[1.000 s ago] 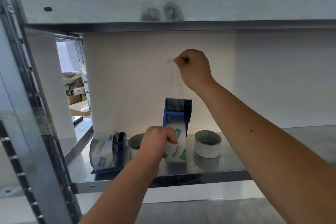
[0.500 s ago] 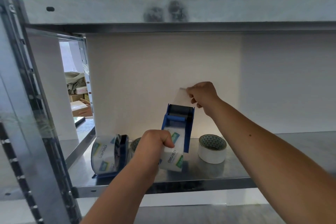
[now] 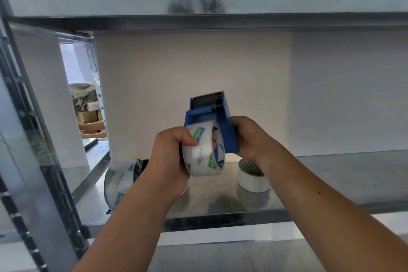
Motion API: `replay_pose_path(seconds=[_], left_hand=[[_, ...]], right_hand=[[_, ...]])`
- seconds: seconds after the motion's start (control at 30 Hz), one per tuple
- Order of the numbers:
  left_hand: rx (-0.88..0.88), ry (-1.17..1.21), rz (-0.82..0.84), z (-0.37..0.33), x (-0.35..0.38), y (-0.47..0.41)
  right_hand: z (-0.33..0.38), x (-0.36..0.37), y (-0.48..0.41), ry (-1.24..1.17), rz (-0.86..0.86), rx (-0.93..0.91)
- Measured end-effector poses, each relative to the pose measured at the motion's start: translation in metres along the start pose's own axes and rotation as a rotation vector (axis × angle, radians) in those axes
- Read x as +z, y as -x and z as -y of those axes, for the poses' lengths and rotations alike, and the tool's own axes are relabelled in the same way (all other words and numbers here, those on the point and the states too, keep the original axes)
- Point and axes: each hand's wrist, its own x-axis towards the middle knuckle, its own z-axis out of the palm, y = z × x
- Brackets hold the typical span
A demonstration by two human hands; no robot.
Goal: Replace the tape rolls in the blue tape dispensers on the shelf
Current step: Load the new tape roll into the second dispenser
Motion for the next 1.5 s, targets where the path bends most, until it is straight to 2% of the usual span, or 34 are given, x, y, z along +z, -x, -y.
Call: replay_pose_path(seconds=[0.1,0.2,0.33,0.47,0.53,0.6,0.73,0.87,0.97,1.07,1.3,1.43,1.5], left_hand=[[0.029,0.052,0.019,-0.005,-0.008,-0.01],[0.1,0.009,-0.028,-0.004,-0.015,-0.024],[0.197,-0.218,-0.243,0.012,-0.017,-0.04],[0.27,-0.529,-0.437,0.029,-0.019,-0.043],[0.253,-0.641,-0.476,0.036,-0.021,-0.046],[0.192,-0.668,-0.423,0.043,-0.023,-0.048],[0.124,-0.759,-0.334,0.061,-0.028,-0.051],[0.164,-0.794,-0.313,0.067,-0.028,-0.046],[0.14,-0.731,-0.246,0.074,-0.029,-0.038],[0.141,-0.751,-0.227,0.084,-0.034,-0.027],[0.206,-0.762,-0.256,0.082,-0.035,-0.015],[0.219,-0.769,-0.251,0.079,-0.036,-0.011],[0.213,-0.761,-0.251,0.079,-0.04,-0.01]], right_hand=[[-0.011,-0.003,0.011,-0.111,0.046,-0.013],[-0.028,0.007,0.02,-0.038,0.044,-0.07],[-0.044,0.025,0.03,-0.011,-0.073,-0.021],[-0.063,0.025,0.047,-0.21,-0.062,0.087],[-0.074,0.019,0.055,-0.276,-0.063,0.117],[-0.081,0.014,0.059,-0.283,-0.095,0.13],[-0.082,0.009,0.063,-0.036,-0.138,0.152],[-0.074,0.009,0.068,0.467,-0.242,0.215],[-0.068,0.004,0.076,0.782,-0.283,0.147],[-0.068,0.0,0.084,0.98,-0.287,0.064],[-0.077,-0.004,0.085,0.925,-0.283,0.003],[-0.076,-0.005,0.085,0.954,-0.323,-0.045],[-0.074,-0.005,0.086,0.896,-0.344,-0.064]])
